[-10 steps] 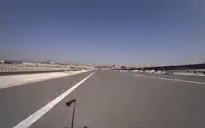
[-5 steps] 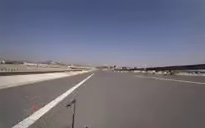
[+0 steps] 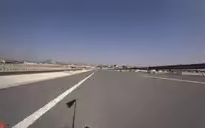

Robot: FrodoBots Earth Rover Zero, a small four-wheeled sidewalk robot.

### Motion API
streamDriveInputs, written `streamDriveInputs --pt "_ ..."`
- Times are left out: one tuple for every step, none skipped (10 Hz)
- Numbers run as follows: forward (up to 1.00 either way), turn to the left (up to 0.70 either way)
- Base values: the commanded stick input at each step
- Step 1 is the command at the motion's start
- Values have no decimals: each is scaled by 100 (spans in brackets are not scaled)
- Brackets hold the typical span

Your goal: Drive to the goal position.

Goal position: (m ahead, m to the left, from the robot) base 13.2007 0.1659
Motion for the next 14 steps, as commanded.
streamDriveInputs --pt "100 0" --pt "100 0" --pt "100 0" --pt "100 0" --pt "100 0" --pt "100 0" --pt "100 0" --pt "100 0" --pt "100 0" --pt "100 0" --pt "100 0" --pt "100 0" --pt "100 0" --pt "100 0"
